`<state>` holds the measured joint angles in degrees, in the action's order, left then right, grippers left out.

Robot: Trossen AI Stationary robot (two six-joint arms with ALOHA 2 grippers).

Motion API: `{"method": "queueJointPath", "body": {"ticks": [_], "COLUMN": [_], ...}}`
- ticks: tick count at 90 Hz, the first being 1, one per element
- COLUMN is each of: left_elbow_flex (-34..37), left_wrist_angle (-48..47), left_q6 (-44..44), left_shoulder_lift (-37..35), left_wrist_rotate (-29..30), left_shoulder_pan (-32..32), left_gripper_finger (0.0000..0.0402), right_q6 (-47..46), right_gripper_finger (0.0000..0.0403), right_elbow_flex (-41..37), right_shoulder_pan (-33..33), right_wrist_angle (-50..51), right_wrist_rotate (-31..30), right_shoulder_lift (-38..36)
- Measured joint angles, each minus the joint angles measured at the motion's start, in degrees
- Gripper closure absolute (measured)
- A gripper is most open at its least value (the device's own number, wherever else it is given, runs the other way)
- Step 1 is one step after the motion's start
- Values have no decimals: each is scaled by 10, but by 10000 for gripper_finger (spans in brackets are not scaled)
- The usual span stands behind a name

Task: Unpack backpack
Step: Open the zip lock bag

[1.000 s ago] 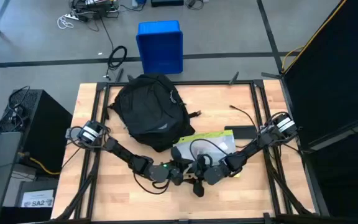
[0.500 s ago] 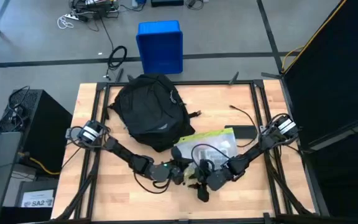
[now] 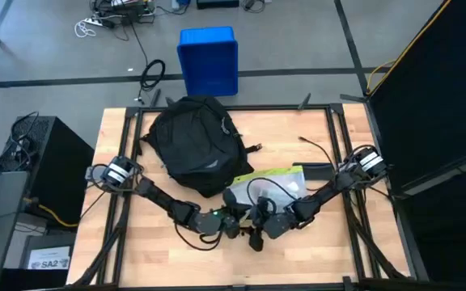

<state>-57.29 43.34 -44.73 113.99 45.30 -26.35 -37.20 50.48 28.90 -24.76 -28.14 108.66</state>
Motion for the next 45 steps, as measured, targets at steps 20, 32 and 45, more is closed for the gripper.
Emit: {"method": "queueJointPath", "body": {"ticks": [20,32,45], "left_elbow_flex": [-7,-13,-13], "left_wrist_angle": [6,6,5], "left_q6": [0,0,0], "left_shoulder_lift": [0,0,0], "left_wrist_rotate": [-1,-2,-5], "left_shoulder_pan": [0,0,-1], "left_gripper_finger": [402,402,402], "right_q6": [22,34,60], "right_gripper_finger": [291,344,396], "right_elbow_flex": [0,0,0], "right_shoulder_pan": [-2,-3,-3], "right_wrist_angle": [0,0,2], "right_wrist_rotate": [-2,-3,10], "right_shoulder_lift": [0,0,0]}}
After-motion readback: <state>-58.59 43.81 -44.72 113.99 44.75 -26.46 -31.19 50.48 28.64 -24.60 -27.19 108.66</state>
